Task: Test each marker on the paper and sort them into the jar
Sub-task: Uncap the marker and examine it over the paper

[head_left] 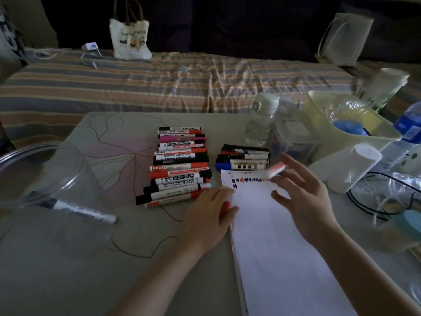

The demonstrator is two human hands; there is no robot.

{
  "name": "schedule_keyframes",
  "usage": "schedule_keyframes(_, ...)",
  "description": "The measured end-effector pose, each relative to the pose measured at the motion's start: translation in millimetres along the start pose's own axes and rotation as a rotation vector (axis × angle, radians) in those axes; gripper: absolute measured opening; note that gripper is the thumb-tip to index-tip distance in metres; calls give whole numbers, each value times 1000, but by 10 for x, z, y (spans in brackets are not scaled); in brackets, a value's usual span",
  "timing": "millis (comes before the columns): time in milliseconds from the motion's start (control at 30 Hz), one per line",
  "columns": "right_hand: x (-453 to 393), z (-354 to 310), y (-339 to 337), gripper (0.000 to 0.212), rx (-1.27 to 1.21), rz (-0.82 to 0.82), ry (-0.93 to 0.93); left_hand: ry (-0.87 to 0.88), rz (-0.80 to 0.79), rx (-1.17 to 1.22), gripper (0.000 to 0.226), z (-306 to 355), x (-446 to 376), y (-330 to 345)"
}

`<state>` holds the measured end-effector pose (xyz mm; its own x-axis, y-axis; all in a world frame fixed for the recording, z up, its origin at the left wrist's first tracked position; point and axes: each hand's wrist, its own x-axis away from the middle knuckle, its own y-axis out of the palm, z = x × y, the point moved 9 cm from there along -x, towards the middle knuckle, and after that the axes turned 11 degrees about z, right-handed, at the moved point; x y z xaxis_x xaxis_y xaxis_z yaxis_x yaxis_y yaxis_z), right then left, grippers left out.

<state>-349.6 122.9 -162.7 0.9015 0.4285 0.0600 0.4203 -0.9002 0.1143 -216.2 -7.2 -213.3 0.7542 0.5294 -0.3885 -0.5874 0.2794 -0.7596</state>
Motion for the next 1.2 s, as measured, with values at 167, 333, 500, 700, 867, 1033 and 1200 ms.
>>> schedule_keyframes(167, -257, 47, 140, 16, 451, 69, -249, 108, 49, -123, 48, 84, -13, 47)
schedule_keyframes(333, -455, 324, 407, 5, 583, -23, -199, 110, 47, -137, 46, 58, -19, 80)
schedule_keyframes(500, -455, 449, 331, 17, 570, 56, -246, 91, 55, -159, 48, 61, -32, 46)
schedule_keyframes(700, -422, 413, 259, 15, 564, 118, -340, 75, 78, -164, 47, 42, -37, 41)
schedule_keyframes(867, -447, 437, 263, 10, 626, 126, -382, 79, 91, -162, 46, 49, -34, 29)
schedule_keyframes(1033, -462, 481, 258, 10, 665, 128, -368, 65, 83, -146, 47, 34, -32, 34)
schedule_keyframes(1200, -450, 487, 283, 9, 648, 98, -373, 67, 82, -145, 47, 38, -32, 33)
